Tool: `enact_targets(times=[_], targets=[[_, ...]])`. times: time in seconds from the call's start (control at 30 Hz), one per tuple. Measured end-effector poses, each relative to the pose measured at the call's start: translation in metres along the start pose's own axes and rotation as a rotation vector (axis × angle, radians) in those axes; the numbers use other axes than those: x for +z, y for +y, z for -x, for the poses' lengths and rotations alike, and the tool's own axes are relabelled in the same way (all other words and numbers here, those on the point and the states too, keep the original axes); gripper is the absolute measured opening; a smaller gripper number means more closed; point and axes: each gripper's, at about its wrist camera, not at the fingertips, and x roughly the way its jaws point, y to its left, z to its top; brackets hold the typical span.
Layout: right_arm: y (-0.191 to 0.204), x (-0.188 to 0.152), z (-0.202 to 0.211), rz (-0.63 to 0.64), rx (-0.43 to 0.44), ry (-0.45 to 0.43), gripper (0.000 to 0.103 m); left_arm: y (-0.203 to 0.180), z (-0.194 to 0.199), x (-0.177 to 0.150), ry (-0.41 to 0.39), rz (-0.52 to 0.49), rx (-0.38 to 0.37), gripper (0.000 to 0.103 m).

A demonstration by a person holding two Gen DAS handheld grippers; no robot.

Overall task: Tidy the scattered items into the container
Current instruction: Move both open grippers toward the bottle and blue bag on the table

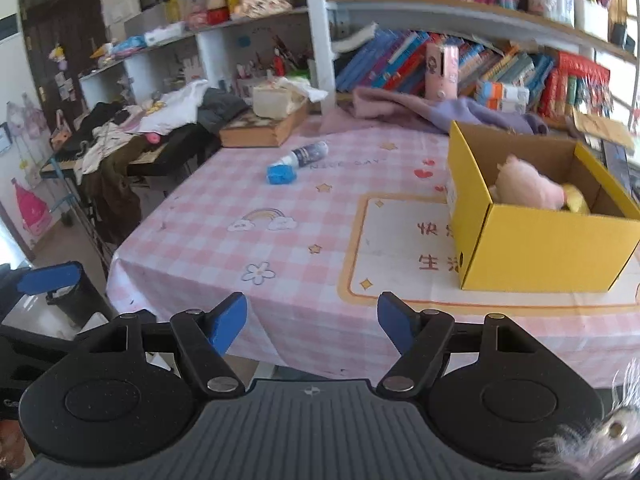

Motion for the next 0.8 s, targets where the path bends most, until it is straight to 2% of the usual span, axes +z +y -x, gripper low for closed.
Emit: enact_targets(times=[0.13,0.47,0.6,0.7,0.8], targets=[[-0.008,0.011,-0.026,-0.035,-0.003,0.045,0.071,0.003,-0.017,0.007,0.004,-0.016,-0.004,0.103],[-0.008,0.058,-0.085,0.048,0.023,0.081,0.071,0.025,-0.083,0.038,0.060,0.047,0.006,0.103],[-0.019,0.090,-0.118,0.026,0.026,0.102,0.071,0.032,-0.114,0.056,0.084,0.053,0.041,0.103],[-0.027,0.118,-0.141,-0.012,0.079,0.110,0.071,0.037,-0.138,0.072,0.104,0.047,0.045,0.103],[-0.028,0.145,-0.168,-0.008,0.094,0.099,0.071,0.039,-0.161,0.086,0.105,0.053,0.089,0.103]])
